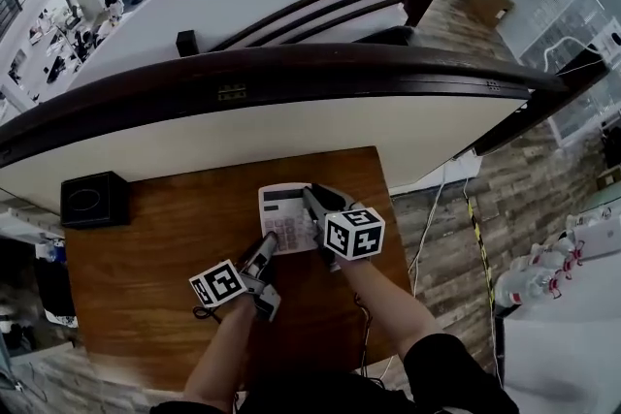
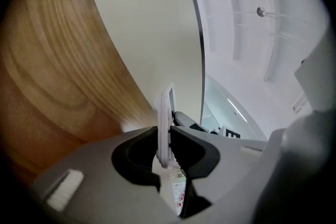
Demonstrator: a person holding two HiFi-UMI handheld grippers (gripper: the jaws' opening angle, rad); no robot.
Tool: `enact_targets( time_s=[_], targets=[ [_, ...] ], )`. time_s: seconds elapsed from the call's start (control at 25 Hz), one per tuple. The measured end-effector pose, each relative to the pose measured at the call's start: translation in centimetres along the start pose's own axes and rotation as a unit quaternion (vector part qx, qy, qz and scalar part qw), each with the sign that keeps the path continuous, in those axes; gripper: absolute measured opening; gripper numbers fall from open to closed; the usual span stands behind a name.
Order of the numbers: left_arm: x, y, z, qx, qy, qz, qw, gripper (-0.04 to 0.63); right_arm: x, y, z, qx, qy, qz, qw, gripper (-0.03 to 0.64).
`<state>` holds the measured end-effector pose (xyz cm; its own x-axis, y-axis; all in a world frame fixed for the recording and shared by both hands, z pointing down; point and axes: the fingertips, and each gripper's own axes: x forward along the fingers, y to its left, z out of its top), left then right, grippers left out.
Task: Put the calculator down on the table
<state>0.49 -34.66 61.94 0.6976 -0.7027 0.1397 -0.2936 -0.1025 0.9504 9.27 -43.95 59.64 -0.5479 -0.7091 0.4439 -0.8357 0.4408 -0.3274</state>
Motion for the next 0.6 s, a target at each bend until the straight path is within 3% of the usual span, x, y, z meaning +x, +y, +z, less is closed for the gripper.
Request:
enact_targets(
  time_s=[0.32, 0.6],
  targets=[
    [2.3, 1.0, 1.0, 0.026, -0.025, 0.037, 0.9987, 0.066, 2.3, -1.9, 0.5, -0.009, 0.013, 0.026, 1.0, 0.066],
    [3.6, 2.7, 2.6, 0.081, -0.044, 0.095, 0.9912, 0.072, 4.6, -3.1, 0.9, -0.01, 0.021, 0.037, 0.999, 0.066]
  ],
)
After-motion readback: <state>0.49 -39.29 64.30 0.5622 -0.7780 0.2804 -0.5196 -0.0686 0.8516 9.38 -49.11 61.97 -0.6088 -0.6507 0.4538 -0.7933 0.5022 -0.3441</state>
